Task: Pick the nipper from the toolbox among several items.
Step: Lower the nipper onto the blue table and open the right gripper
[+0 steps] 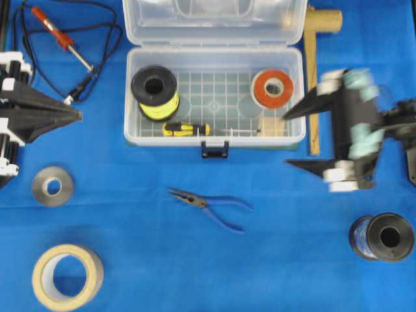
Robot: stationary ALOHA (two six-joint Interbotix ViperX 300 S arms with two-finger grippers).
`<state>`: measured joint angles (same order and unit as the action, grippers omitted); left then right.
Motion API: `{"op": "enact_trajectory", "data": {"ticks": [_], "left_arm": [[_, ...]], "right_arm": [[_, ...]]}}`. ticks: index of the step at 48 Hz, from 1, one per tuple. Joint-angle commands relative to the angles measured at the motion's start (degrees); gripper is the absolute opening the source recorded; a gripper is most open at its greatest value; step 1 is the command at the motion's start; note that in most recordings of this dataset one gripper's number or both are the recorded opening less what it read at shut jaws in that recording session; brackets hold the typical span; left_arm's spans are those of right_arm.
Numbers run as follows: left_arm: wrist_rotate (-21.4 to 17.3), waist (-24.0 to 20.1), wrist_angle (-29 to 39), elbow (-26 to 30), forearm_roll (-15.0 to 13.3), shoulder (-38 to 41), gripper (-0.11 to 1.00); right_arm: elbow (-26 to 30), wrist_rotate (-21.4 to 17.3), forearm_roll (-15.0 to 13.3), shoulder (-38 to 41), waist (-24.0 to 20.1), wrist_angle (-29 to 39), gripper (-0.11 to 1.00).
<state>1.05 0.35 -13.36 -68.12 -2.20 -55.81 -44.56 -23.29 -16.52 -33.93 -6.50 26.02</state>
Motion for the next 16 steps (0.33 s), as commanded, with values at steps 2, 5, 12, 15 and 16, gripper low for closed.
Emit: {"op": "enact_trajectory", "data": {"ticks": [2,5,12,15,16], "left_arm": [[0.1,-0.1,-0.3,0.4,-0.1,0.4,0.00],[0.1,0.0,-0.3,0.4,-0.1,0.4,0.00],[0.1,0.0,-0.2,0.1,-0.1,0.5,0.00],[0.1,0.0,-0.3,0.0,-0.2,0.5,0.00],[0.1,0.1,-0.2,0.0,-0.1,0.4,0.00]], "right_arm": [[-5.9,-0.2,-0.4,-8.1,1.3,-3.8,0.84],[-9.8,-0.4,-0.3,-12.7,2.4,-6.3,0.84],[-17.9,-1.0,-0.1,-22.3,4.5,-12.2,0.84],[-20.5,-1.1,-0.1,-25.1,4.9,-13.5,0.84],[-21.3,-1.1,-0.1,-25.9,5.0,-14.0,0.84]]}}
